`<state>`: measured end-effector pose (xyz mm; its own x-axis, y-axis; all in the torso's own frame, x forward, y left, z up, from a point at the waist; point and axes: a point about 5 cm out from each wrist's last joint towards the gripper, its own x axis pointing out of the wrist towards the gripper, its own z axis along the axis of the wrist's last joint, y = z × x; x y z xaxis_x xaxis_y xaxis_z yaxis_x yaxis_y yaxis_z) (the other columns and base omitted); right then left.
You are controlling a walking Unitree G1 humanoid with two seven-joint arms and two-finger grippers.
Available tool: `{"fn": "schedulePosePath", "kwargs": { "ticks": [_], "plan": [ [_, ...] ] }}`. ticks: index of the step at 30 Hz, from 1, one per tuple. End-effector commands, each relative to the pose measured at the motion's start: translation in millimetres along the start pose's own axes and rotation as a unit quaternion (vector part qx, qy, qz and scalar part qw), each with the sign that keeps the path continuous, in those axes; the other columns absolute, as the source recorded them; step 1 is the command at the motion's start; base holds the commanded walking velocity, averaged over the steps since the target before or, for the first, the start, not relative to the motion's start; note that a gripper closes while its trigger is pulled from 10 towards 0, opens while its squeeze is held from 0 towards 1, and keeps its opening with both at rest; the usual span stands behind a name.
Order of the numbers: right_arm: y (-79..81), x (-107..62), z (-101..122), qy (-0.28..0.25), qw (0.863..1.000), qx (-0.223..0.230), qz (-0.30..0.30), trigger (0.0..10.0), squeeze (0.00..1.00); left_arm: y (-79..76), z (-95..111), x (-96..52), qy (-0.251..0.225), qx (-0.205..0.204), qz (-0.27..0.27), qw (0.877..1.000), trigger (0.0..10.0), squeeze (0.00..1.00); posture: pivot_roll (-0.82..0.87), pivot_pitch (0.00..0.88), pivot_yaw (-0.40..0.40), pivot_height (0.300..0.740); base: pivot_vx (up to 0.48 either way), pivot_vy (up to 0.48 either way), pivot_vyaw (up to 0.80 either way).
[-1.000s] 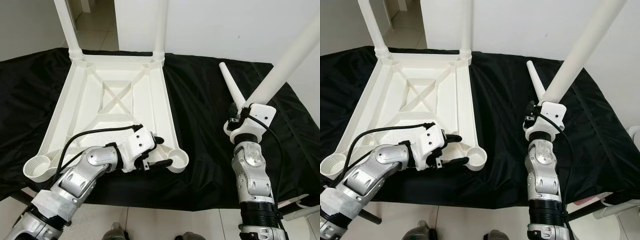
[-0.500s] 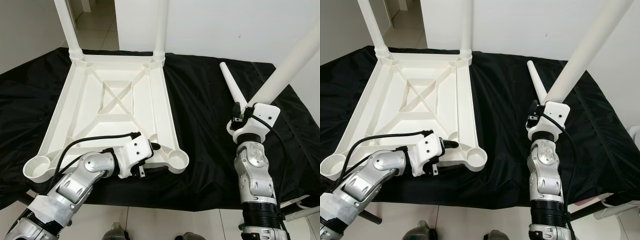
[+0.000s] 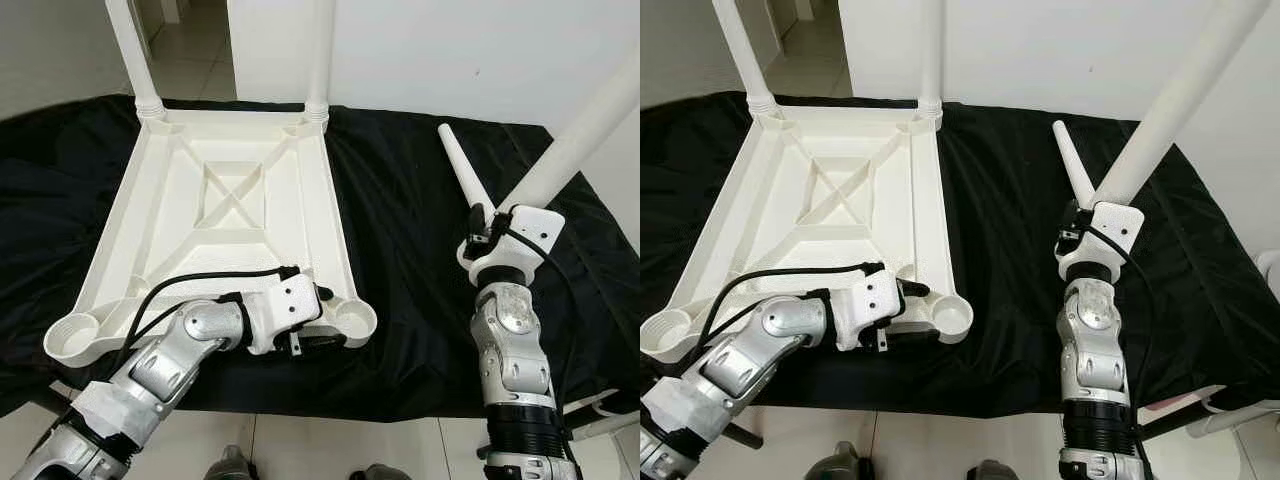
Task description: Building children table
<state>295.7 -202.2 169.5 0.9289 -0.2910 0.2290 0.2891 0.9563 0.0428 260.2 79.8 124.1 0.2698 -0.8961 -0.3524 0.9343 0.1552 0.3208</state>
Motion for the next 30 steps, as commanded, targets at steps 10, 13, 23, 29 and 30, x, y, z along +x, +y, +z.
{"fn": "schedulePosePath", "kwargs": {
  "ticks": [10, 13, 23, 29, 30],
  "plan": [
    [-4.4, 0.7, 4, -0.005, 1.0, -0.001, -0.007, 10.0, 0.0, -4.7, -11, 2.7, 0.038, -0.011, -0.037, 0.999, 10.0, 0.0, 0.02, 0.011, -0.028, 0.74, 0.0, 0.0, 0.0],
    [-4.5, 0.6, 4, -0.004, 1.0, -0.002, -0.007, 10.0, 0.0, -2.9, -12, 1.3, 0.043, -0.016, -0.027, 0.999, 10.0, 0.0, 0.02, 0.011, -0.028, 0.74, 0.0, 0.0, 0.0],
    [-2.9, 0.4, 2, -0.002, 1.0, 0.0, -0.005, 10.0, 0.0, 11.4, 25, -25.7, -0.133, -0.114, -0.004, 0.984, 10.0, 0.0, 0.03, 0.014, -0.035, 0.74, 0.0, 0.0, 0.0],
    [-0.4, 2.2, 2, -0.002, 1.0, 0.002, 0.0, 10.0, 0.0, 16.9, 28, -35.1, -0.144, -0.117, 0.009, 0.983, 10.0, 0.0, 0.05, 0.01, -0.042, 0.74, 0.0, 0.0, 0.0],
    [-0.4, 2.2, 2, -0.002, 1.0, 0.002, 0.0, 10.0, 0.0, 16.9, 28, -35.1, -0.144, -0.117, 0.009, 0.983, 10.0, 0.0, 0.05, 0.01, -0.042, 0.74, 0.0, 0.0, 0.0]
  ]
}}
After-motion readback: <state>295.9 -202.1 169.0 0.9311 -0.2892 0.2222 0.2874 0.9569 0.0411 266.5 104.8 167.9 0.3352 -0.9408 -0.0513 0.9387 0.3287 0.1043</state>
